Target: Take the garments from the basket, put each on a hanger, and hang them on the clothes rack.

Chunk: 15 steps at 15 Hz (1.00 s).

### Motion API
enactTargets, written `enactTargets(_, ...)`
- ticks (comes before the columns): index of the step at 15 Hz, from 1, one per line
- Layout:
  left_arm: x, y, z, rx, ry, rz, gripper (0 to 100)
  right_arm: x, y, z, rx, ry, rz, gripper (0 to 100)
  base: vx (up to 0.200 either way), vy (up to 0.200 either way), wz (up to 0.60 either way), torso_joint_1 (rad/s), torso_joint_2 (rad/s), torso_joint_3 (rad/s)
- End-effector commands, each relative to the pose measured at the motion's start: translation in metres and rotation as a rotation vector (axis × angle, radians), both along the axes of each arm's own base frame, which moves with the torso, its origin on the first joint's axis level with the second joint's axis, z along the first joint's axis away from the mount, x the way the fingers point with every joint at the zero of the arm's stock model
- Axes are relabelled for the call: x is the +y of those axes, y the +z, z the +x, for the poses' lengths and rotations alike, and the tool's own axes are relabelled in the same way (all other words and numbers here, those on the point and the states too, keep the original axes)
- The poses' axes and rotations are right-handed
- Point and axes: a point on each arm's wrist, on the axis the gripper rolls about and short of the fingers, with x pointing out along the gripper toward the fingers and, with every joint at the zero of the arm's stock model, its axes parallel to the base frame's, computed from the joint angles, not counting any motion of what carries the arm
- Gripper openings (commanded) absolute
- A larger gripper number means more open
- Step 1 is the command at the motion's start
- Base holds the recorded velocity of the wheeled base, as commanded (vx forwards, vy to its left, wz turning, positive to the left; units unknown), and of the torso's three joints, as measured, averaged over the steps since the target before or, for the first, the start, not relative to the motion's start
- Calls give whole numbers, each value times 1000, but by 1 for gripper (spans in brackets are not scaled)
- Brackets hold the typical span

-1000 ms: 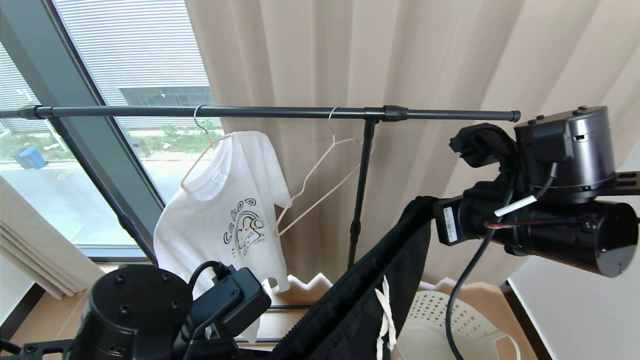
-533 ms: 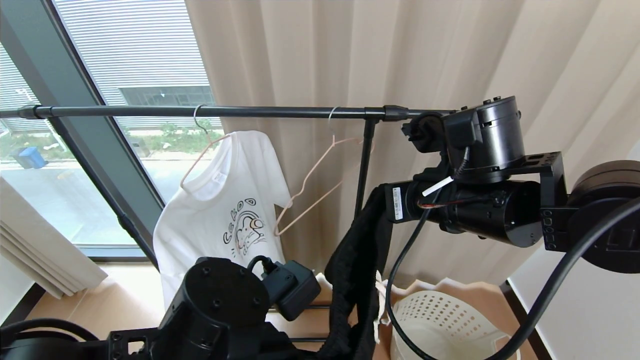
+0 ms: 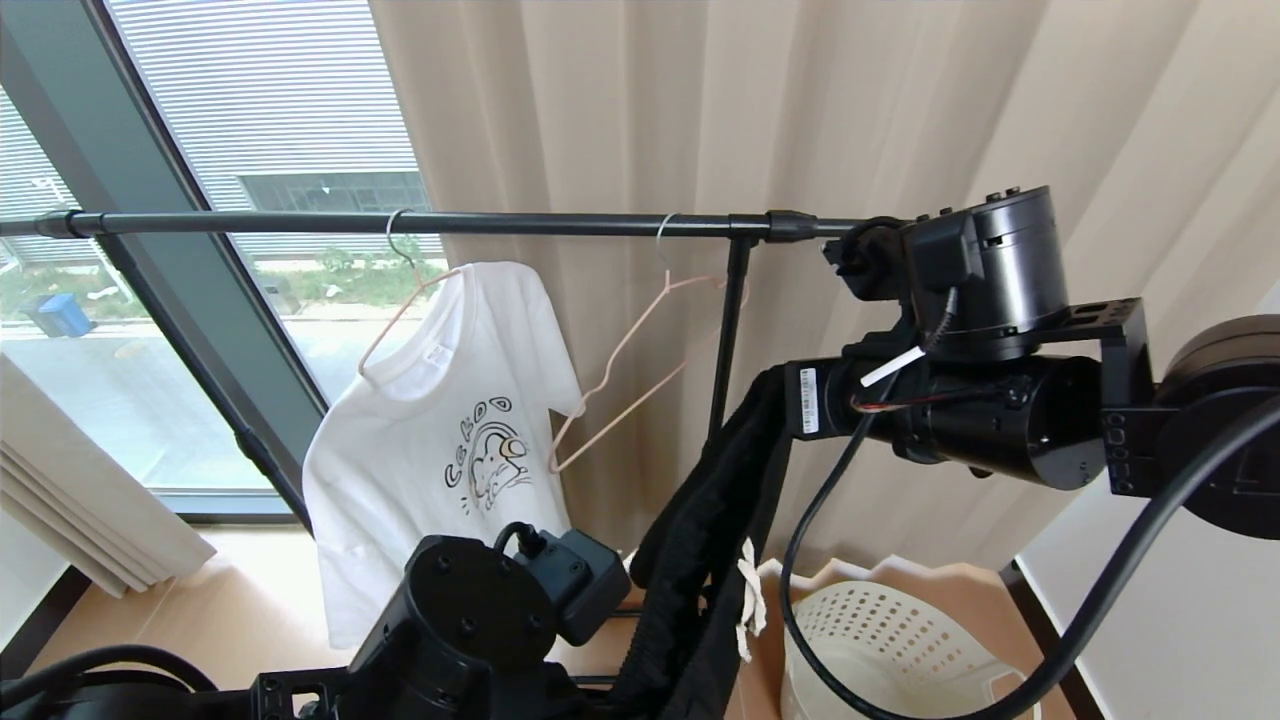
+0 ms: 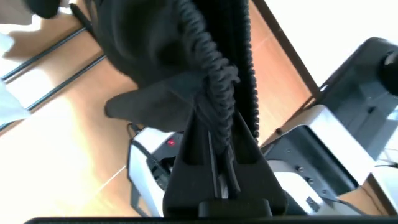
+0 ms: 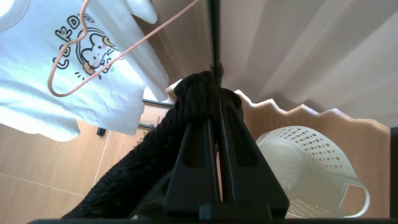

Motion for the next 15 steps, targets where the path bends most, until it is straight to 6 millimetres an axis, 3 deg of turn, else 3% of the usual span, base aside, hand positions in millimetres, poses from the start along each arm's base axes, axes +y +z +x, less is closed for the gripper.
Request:
enactTargets(1,10,4,2,-20,24,-5,0,-21,12,-8,-28,-38,20,0,0,0,0,0,0,0)
enactTargets(6,33,17,34,-128,105,20,0,-61,18,-27,-44,-114,28,0,0,0,0,0,0,0)
enactTargets(12,30,50,73,-225,197,-58,0,-69,7,-40,-16,-114,3,0,0,0,0,0,0,0)
enactTargets(15,25,52,79,-232,199,-65,0,-69,7,-40,-18,-110,1,0,0,0,0,0,0,0)
